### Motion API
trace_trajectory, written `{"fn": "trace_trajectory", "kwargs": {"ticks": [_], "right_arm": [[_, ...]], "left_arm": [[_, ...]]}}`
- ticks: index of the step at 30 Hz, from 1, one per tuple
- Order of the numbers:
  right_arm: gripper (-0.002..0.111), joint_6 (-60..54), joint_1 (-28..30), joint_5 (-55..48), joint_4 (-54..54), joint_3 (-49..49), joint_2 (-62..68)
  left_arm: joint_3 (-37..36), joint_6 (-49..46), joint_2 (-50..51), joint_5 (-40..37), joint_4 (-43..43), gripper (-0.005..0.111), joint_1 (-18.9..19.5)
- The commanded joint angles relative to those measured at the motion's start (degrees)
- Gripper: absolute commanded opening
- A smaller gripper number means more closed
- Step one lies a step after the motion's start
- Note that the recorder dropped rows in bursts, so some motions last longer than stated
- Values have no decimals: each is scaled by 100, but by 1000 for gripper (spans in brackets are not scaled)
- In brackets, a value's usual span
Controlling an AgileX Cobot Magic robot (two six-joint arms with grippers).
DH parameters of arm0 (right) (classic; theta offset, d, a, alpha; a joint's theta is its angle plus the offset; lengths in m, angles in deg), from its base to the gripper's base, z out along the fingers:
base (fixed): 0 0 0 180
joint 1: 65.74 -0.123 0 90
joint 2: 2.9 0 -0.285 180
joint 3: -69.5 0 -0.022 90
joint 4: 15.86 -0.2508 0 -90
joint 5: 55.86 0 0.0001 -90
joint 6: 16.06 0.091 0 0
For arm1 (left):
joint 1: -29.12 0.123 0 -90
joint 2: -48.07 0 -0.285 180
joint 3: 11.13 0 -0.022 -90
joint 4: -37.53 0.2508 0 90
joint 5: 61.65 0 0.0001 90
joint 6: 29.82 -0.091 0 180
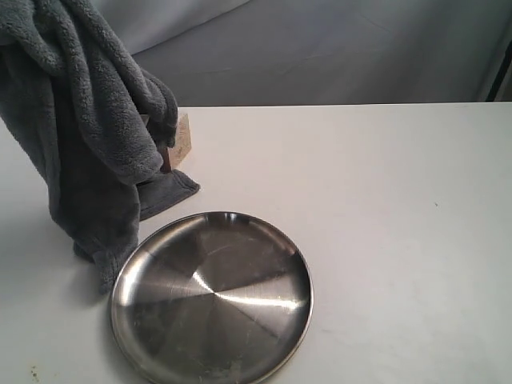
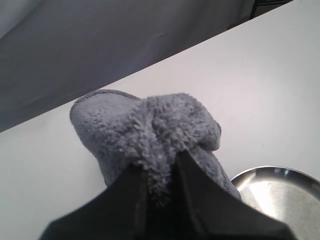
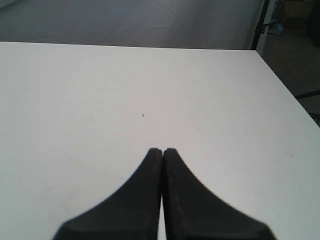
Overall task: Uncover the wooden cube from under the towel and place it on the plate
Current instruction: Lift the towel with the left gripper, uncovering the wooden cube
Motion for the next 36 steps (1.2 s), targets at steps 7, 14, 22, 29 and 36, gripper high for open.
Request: {"fn": "trace_trajectory", "kwargs": {"ticks": [7, 14, 22, 29, 36], "right_arm": [[0, -4, -11, 37, 22, -21, -32], [0, -4, -11, 37, 22, -21, -32], [0, -4, -11, 37, 22, -21, -32], [0, -4, -11, 37, 22, -21, -32], [0, -4, -11, 37, 22, -21, -32]], "left_arm": [[6, 89, -286, -191, -21, 0, -10], [6, 1220, -296, -27, 1235, 0, -10], [6, 2147, -559, 328, 2370, 0, -10], [6, 2601, -988, 503, 2924, 0, -10], [6, 2601, -1095, 265, 2924, 0, -10]]}}
